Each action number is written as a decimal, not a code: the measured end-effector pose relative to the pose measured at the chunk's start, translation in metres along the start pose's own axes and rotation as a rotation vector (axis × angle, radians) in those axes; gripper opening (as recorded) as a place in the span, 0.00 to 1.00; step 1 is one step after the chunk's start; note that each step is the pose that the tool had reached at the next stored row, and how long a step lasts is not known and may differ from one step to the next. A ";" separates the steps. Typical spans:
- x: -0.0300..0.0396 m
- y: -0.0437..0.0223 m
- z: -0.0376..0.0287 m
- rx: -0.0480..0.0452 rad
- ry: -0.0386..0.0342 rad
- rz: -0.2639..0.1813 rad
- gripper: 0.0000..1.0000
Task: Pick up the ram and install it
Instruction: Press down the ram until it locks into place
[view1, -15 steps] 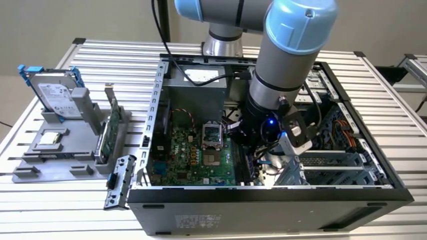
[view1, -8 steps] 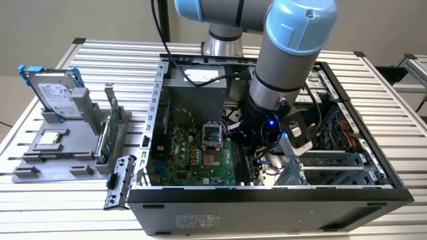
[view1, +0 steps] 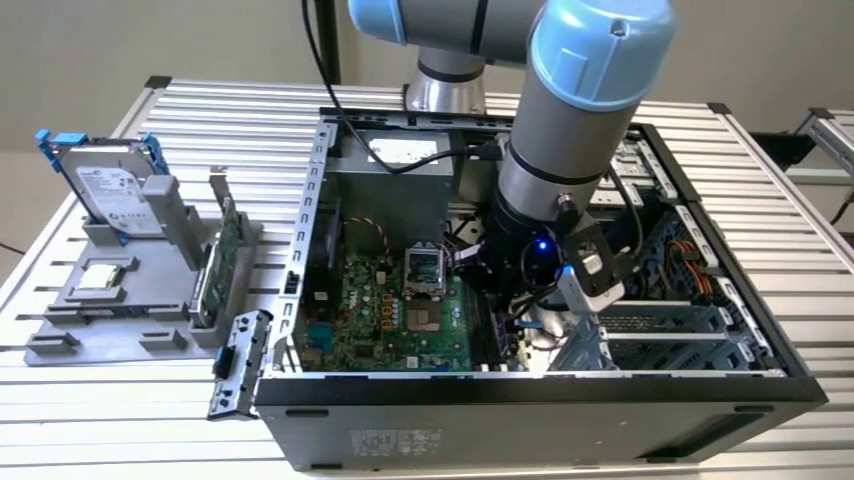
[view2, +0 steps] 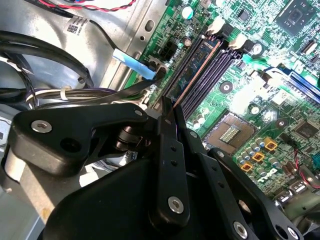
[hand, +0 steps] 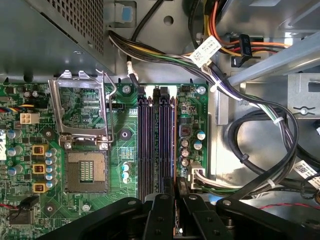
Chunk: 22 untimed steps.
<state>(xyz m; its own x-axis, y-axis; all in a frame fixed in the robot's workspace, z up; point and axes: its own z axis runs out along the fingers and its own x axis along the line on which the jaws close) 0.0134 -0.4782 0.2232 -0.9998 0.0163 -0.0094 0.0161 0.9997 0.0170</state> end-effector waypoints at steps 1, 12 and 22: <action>0.0000 0.0000 0.0000 -0.0001 0.0000 -0.001 0.00; 0.0002 -0.0002 0.0032 0.0003 0.0001 -0.002 0.00; 0.0002 -0.0001 0.0040 -0.0004 0.0001 -0.009 0.00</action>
<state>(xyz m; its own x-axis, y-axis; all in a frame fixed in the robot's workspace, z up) 0.0132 -0.4782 0.2192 -0.9999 0.0073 -0.0094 0.0071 0.9998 0.0173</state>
